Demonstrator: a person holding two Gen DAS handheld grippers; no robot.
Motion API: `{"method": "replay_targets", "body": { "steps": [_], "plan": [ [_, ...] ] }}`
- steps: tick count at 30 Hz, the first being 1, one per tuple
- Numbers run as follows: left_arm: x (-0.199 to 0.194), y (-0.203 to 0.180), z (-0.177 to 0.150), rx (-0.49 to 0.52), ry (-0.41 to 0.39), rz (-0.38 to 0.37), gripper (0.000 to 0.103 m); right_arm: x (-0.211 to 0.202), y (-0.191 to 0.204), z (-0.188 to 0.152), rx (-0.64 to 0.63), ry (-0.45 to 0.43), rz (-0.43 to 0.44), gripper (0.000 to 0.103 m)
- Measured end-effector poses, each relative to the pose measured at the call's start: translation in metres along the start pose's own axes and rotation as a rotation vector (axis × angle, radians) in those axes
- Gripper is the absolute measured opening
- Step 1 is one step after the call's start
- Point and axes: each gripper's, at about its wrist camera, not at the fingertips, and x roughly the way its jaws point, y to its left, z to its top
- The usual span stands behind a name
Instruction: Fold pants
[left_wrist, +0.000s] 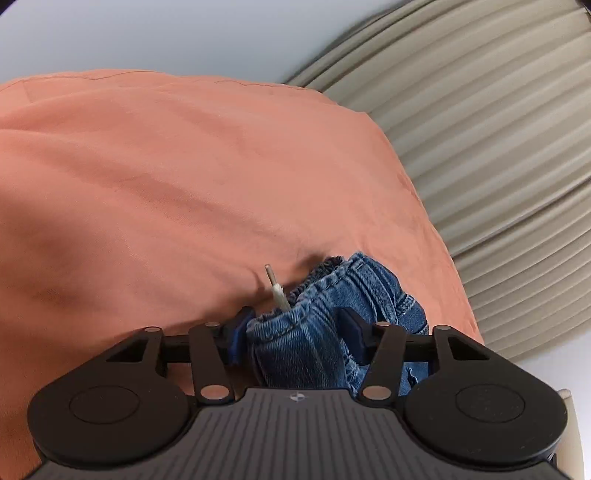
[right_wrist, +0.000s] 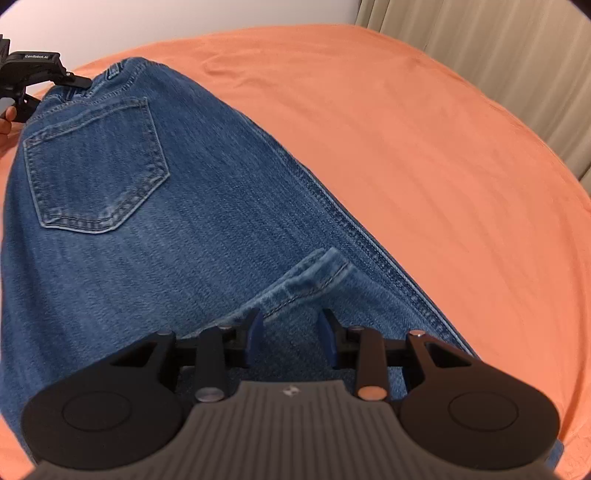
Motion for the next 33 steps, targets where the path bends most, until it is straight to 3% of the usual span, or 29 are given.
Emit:
{"method": "replay_targets", "body": {
  "steps": [8, 13, 20, 24, 28, 33],
  "plan": [
    [-0.014, -0.017, 0.003, 0.029, -0.006, 0.017, 0.024, 0.013, 0.004, 0.009, -0.003, 0.068, -0.015, 0.03],
    [-0.043, -0.057, 0.003, 0.092, -0.061, 0.006, 0.02, -0.005, 0.01, 0.012, 0.046, 0.051, -0.068, 0.03],
    [-0.089, -0.148, -0.012, 0.234, -0.108, -0.071, 0.019, -0.076, 0.016, -0.011, 0.133, -0.045, -0.07, 0.03],
    [-0.105, -0.223, -0.043, 0.38, -0.124, -0.127, 0.018, -0.117, 0.014, -0.038, 0.199, -0.08, -0.065, 0.03],
    [-0.1, -0.3, -0.094, 0.575, -0.106, -0.154, 0.018, -0.147, 0.011, -0.073, 0.26, -0.109, -0.057, 0.03],
    [-0.058, -0.353, -0.178, 0.725, 0.021, -0.148, 0.017, -0.167, 0.008, -0.119, 0.326, -0.142, -0.053, 0.03]
  ]
}}
